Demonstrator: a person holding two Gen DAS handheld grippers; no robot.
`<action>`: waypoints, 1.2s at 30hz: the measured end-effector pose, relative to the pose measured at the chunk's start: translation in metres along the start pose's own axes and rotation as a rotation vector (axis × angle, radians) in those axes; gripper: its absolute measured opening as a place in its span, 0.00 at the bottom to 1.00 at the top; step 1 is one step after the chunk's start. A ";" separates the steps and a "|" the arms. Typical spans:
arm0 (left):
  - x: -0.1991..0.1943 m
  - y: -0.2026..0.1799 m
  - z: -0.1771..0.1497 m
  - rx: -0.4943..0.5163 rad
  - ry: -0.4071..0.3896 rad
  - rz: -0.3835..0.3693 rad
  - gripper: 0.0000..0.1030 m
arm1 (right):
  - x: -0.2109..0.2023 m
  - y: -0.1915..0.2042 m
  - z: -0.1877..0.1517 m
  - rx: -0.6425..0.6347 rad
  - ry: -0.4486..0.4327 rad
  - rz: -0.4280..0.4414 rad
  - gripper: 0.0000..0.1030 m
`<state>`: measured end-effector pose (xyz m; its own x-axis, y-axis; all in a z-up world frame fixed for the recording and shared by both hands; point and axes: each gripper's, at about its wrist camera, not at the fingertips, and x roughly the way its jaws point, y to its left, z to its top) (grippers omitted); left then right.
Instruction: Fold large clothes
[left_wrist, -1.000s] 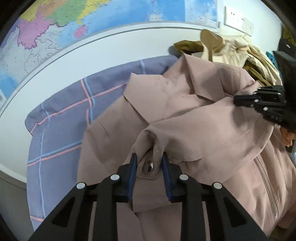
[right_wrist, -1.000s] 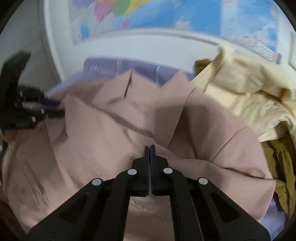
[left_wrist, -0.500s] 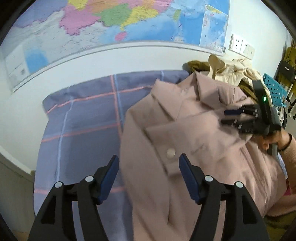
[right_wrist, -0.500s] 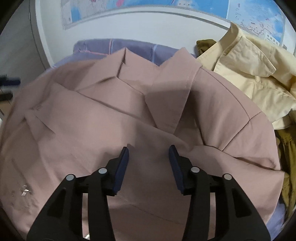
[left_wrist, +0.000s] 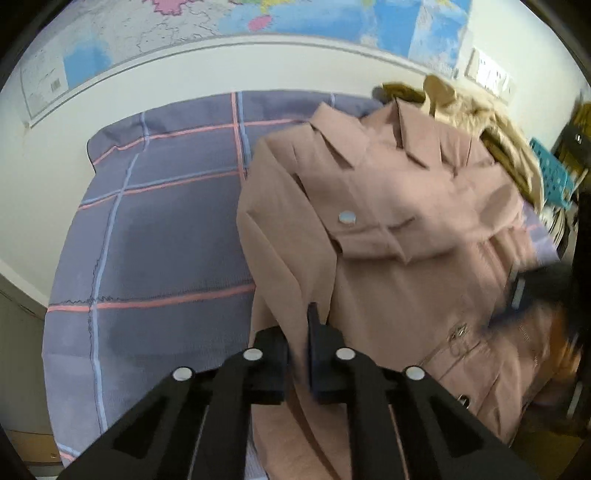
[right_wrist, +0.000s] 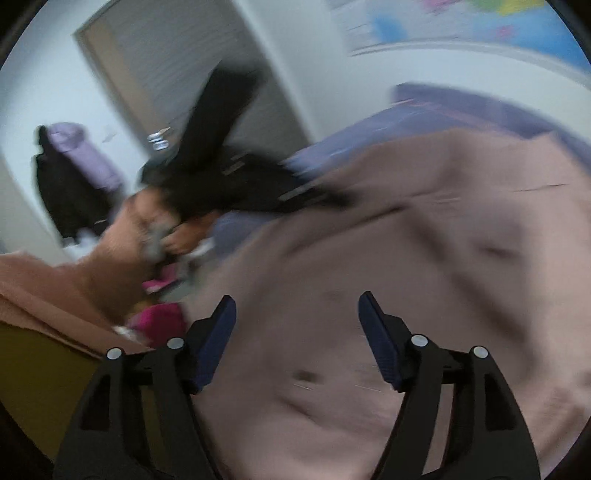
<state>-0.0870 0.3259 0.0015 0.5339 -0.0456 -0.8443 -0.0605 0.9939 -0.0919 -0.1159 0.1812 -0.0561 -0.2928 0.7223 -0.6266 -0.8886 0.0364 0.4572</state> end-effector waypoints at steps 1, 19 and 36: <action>-0.003 0.001 0.003 -0.006 -0.009 -0.007 0.04 | 0.010 0.005 0.001 0.003 0.013 0.027 0.66; -0.056 0.001 0.092 -0.009 -0.159 0.020 0.26 | -0.099 -0.013 0.076 0.027 -0.108 0.054 0.01; -0.002 -0.018 0.004 0.054 -0.033 -0.229 0.38 | -0.126 -0.147 -0.066 0.547 -0.150 -0.014 0.75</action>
<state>-0.0834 0.3081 0.0065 0.5562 -0.2681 -0.7866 0.1104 0.9620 -0.2498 0.0282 0.0392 -0.0854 -0.1935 0.8076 -0.5570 -0.5682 0.3706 0.7347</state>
